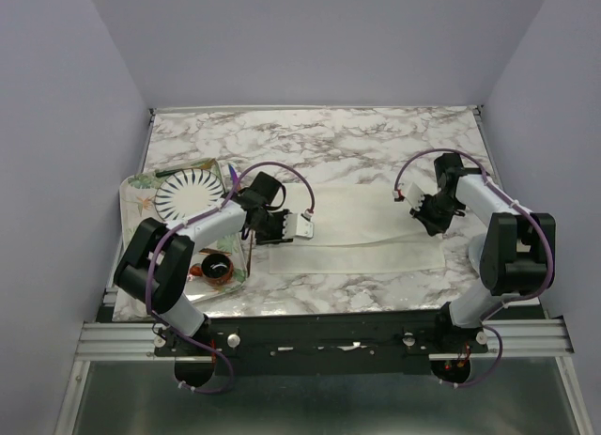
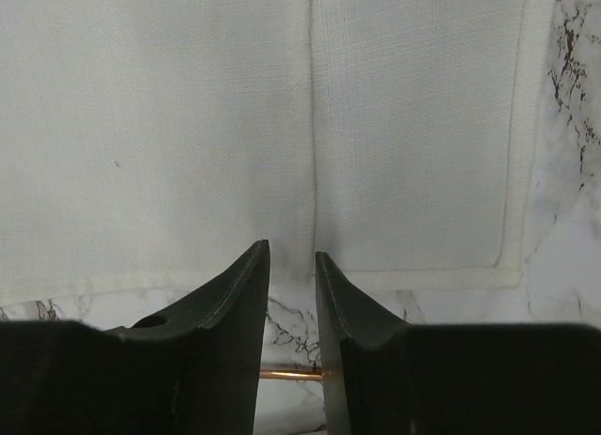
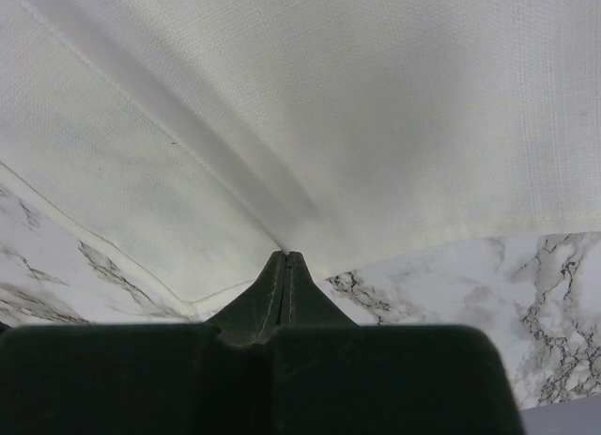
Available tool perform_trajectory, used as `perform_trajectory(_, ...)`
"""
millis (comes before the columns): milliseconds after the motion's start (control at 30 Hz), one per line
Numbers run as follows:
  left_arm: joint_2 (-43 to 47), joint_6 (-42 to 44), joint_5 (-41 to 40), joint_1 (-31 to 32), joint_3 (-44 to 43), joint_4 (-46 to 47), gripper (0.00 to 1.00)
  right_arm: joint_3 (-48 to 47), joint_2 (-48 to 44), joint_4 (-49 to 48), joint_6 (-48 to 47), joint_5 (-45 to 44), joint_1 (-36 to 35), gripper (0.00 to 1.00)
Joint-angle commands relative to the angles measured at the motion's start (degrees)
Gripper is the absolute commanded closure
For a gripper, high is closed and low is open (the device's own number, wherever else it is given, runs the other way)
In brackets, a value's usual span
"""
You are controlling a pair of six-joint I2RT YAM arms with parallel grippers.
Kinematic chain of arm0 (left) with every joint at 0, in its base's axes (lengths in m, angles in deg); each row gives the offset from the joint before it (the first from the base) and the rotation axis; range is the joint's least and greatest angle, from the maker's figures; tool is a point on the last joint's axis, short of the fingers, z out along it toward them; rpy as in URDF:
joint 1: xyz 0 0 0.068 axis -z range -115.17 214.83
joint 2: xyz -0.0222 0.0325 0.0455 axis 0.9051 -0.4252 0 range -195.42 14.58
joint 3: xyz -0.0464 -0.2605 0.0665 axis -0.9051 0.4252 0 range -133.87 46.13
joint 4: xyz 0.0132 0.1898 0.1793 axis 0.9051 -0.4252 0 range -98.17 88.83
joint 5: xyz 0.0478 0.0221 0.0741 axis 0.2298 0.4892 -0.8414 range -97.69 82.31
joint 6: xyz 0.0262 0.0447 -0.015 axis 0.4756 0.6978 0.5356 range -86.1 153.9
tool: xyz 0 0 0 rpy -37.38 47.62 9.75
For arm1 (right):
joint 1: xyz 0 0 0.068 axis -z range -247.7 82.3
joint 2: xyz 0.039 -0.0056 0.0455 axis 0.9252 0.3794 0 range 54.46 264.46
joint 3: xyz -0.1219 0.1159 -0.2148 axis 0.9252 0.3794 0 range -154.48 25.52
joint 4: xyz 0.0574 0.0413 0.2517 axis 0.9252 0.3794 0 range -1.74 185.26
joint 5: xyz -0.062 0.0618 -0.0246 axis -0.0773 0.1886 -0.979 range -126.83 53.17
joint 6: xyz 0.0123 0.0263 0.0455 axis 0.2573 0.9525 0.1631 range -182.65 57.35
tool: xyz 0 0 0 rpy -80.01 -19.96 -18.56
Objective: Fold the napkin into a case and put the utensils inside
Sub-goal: Fold and flatten the napkin at the center of the board.
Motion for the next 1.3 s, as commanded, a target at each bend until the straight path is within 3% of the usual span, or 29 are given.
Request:
perform_trajectory(0,-1.4,0.1,-0.9,0.0,-1.9,0.2,0.64,-1.5,0.9,1.2,0.3,0.7,-0.2,0.99)
perform_trajectory(200,-2.1,0.7,-0.6,-0.3,-2.5,-0.4,0.69,-1.5,0.8,1.1,0.4,0.7,-0.2,0.99)
perform_trajectory(600,-2.5,2.9,-1.0,-0.4,-1.7,-1.8,0.55,-1.9,1.4,1.3,0.9,0.8,-0.2,0.99)
perform_trajectory(900,-3.7,1.6,-1.1,-1.1,-3.2,-1.5,0.69,-2.2,1.8,1.4,0.9,0.8,-0.2,0.99)
perform_trajectory(1133,-3.6,1.3,-0.5,-1.6,-4.5,-1.9,0.74,-2.5,2.0,1.4,0.8,0.9,-0.2,0.99)
perform_trajectory(1267,-4.2,1.4,-0.5,-1.7,-4.9,-2.3,0.84,-2.7,2.1,1.6,1.1,0.9,-0.2,0.99)
